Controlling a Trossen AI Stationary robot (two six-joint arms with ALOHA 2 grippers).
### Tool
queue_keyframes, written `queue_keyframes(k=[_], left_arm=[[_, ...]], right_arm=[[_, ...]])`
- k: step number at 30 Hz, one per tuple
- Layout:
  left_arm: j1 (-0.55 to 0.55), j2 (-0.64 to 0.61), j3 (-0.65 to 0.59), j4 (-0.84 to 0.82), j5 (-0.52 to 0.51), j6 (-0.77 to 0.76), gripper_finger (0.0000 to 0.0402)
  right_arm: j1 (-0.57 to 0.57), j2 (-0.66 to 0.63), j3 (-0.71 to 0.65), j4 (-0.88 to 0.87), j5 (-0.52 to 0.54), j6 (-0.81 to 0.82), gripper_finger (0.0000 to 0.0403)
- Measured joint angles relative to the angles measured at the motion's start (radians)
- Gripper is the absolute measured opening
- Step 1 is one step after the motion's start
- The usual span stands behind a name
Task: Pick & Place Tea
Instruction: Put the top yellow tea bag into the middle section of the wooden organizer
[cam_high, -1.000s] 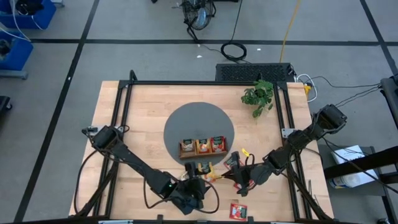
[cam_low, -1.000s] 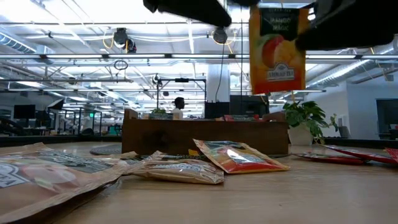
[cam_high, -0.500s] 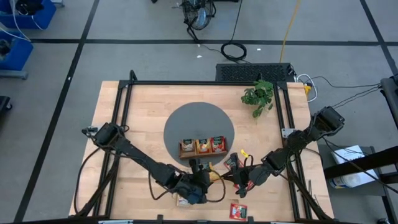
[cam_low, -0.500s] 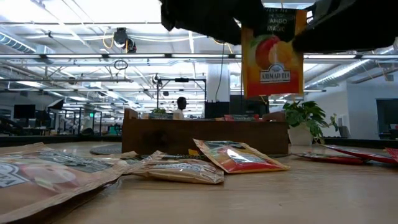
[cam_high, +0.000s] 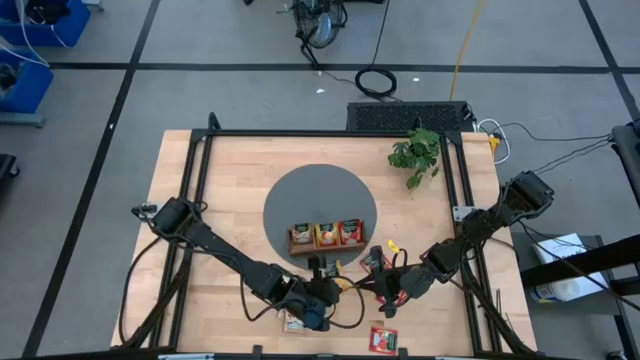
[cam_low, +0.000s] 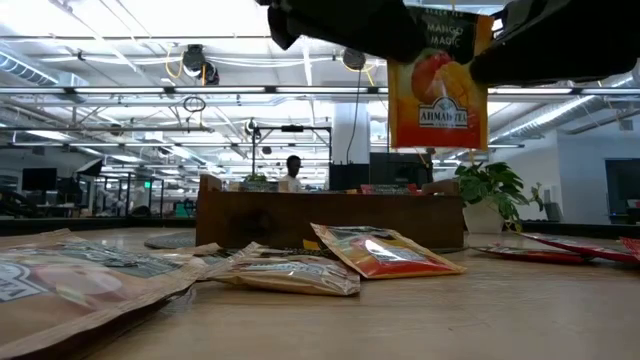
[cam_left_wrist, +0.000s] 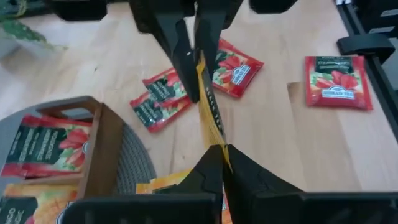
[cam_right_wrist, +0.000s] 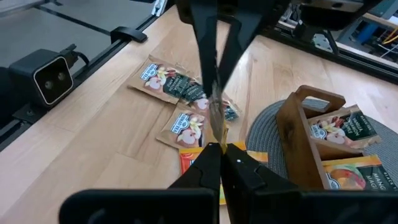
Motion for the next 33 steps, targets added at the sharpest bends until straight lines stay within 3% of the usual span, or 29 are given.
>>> queue_keyframes(k=[7,13,17,21,26,33], left_arm=[[0.001,0.000,0.000,-0.008,-0.001,-0.005,0.0003],[-0.005,0.000,0.000,-0.012,-0.001,-0.010,0.0003],[-0.006,0.000,0.000,-0.034,-0.002,-0.027,0.0002],[-0.005,0.000,0.000,-0.067,-0.027,-0.078,0.0002],[-0.003,0.000,0.000,-0.072,-0.057,-0.089,0.0002],[0.007,0.000,0.000,-0.070,-0.057,-0.097,0.0002]], right_arm=[[0.000,0.000,0.000,-0.031,0.003,0.030,0.0020],[0.001,-0.007,0.000,-0.119,0.015,0.110,0.0108],[0.003,-0.035,0.000,-0.109,0.060,0.091,0.0167],[0.004,-0.075,0.000,-0.082,0.055,0.041,0.0201],[-0.008,-0.084,0.000,-0.046,-0.032,0.063,0.0208],[-0.065,-0.084,0.000,-0.054,-0.116,0.108,0.0184]])
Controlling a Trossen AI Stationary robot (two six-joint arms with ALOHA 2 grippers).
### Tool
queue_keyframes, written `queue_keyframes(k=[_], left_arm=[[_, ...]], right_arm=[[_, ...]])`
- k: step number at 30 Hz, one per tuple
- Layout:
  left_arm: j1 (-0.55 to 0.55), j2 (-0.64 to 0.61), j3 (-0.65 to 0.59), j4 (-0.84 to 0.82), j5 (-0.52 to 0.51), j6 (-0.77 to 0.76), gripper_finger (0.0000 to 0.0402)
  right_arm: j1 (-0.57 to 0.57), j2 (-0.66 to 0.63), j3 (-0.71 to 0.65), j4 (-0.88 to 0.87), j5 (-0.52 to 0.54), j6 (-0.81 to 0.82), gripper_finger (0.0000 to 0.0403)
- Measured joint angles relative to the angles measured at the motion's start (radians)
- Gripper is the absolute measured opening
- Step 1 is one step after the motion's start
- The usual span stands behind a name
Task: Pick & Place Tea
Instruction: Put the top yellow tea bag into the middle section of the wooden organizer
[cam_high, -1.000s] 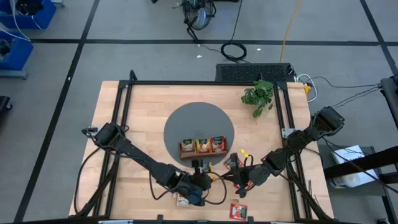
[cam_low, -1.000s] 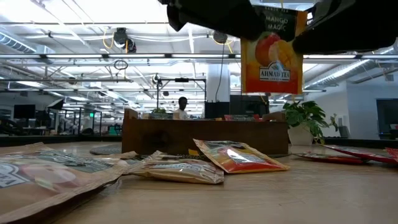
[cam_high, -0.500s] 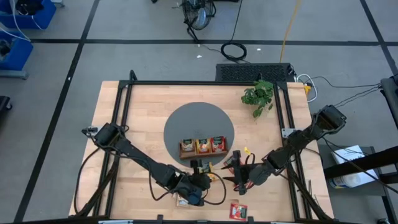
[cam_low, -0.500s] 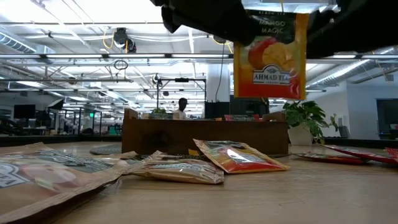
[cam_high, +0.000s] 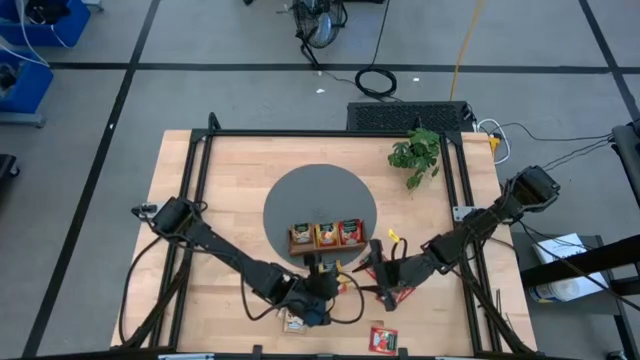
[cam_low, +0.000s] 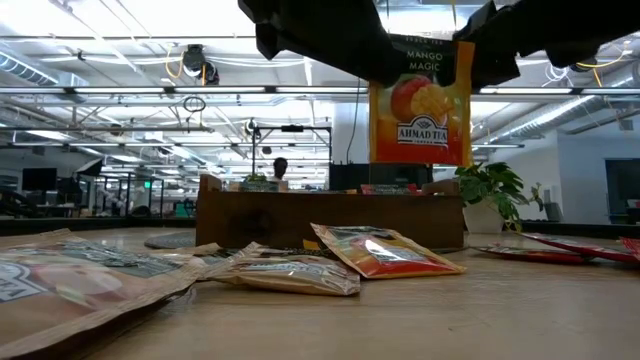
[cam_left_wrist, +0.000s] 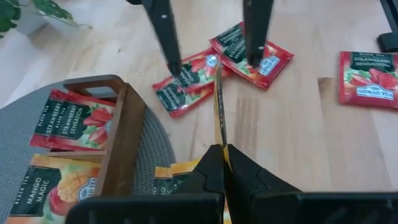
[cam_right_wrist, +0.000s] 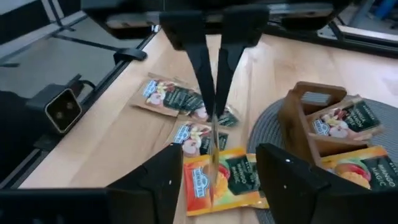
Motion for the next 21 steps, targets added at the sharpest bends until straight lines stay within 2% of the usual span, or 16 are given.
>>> queue_keyframes(k=[7,14,21], left_arm=[[0.000,0.000,0.000,-0.001,0.000,0.005,0.0002],[0.002,0.000,0.000,-0.002,0.000,0.006,0.0002],[0.001,0.000,0.000,-0.003,0.001,0.008,0.0002]], right_arm=[[-0.038,0.002,0.000,0.008,-0.044,0.018,0.0157],[-0.052,0.043,0.000,0.047,-0.142,0.030,0.0110],[-0.058,0.050,0.001,0.078,-0.147,0.002,0.0059]])
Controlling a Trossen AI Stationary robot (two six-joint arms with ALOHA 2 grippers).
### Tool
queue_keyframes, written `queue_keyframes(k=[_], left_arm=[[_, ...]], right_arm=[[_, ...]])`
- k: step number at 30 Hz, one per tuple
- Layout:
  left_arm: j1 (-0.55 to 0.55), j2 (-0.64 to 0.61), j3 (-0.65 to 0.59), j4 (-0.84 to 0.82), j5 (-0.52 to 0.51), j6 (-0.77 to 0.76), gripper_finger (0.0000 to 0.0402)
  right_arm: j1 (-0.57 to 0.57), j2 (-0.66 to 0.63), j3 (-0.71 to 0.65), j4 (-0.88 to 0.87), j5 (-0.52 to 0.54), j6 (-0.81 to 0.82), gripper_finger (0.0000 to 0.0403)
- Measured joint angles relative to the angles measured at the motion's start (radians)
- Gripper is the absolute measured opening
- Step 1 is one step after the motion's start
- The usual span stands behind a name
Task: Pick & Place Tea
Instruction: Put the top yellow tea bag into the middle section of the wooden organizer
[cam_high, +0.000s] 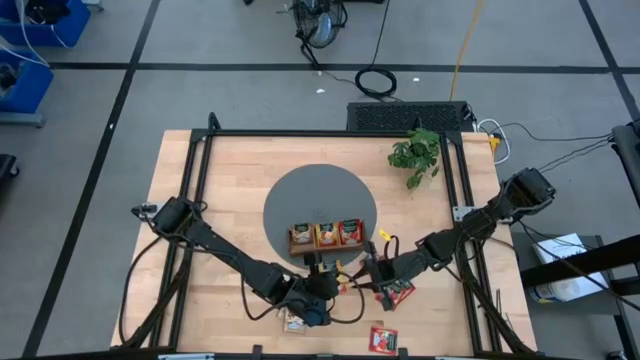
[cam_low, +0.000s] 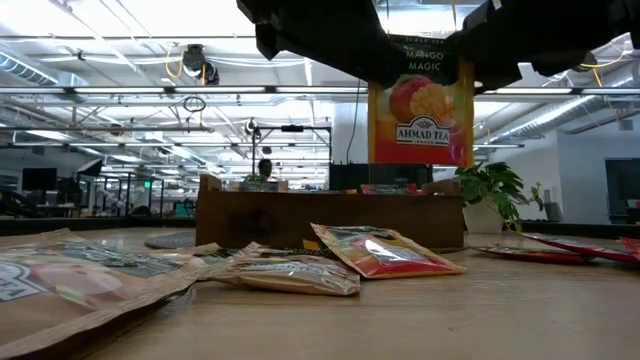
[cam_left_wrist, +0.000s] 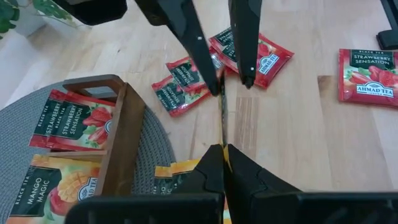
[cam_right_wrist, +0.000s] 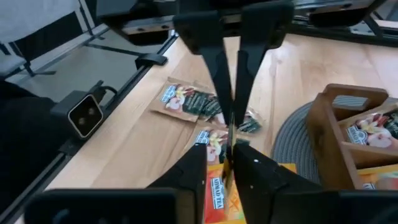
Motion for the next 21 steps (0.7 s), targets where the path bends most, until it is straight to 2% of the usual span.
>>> queue_keyframes(k=[4,7,21], left_arm=[[0.000,0.000,0.000,-0.001,0.000,0.001,0.0004],[0.000,0.000,0.000,-0.009,0.000,0.001,0.0005],[-0.013,0.000,-0.001,0.000,0.027,-0.002,0.0011]], right_arm=[[0.000,0.000,0.000,0.001,-0.005,-0.012,0.0024],[-0.005,0.000,0.000,0.000,-0.062,-0.042,0.0004],[-0.031,0.000,0.000,-0.026,-0.075,-0.012,0.0000]])
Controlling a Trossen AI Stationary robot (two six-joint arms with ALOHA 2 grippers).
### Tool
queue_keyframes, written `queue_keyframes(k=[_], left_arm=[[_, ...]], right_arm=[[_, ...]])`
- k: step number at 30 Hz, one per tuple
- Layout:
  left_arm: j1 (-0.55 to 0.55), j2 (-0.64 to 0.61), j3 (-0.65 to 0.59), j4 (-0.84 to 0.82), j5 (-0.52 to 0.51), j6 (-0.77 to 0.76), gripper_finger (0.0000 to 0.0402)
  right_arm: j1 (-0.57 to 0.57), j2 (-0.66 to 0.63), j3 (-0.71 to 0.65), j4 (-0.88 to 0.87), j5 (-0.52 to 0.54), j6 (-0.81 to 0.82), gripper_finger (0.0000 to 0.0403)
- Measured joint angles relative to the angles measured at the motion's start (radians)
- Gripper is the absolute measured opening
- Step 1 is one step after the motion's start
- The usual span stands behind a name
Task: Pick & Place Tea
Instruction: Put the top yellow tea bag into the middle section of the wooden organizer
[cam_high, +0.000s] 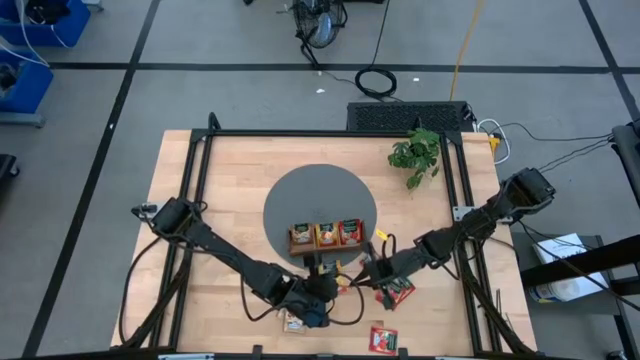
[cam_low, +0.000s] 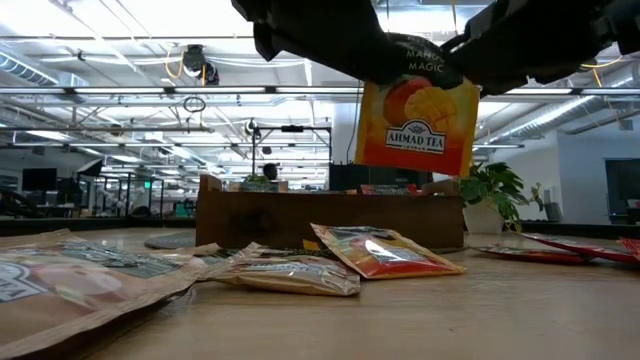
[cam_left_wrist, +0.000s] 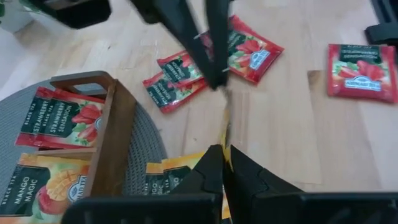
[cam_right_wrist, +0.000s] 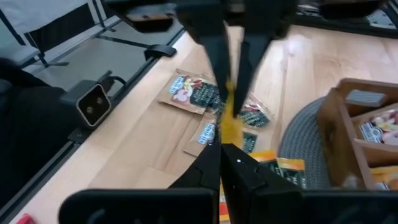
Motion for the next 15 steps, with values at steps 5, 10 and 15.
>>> queue_keyframes(k=[5,10,15], left_arm=[[-0.027,-0.008,0.000,-0.020,0.008,0.001,0.0042],[-0.072,-0.051,0.000,-0.099,-0.017,-0.018,0.0067],[-0.155,-0.060,-0.002,-0.253,-0.142,-0.136,0.0069]], right_arm=[[-0.019,-0.003,0.000,-0.008,-0.001,-0.001,0.0000],[-0.036,-0.005,0.000,-0.030,0.000,-0.001,0.0000],[-0.067,-0.005,0.000,-0.030,0.000,0.009,0.0000]])
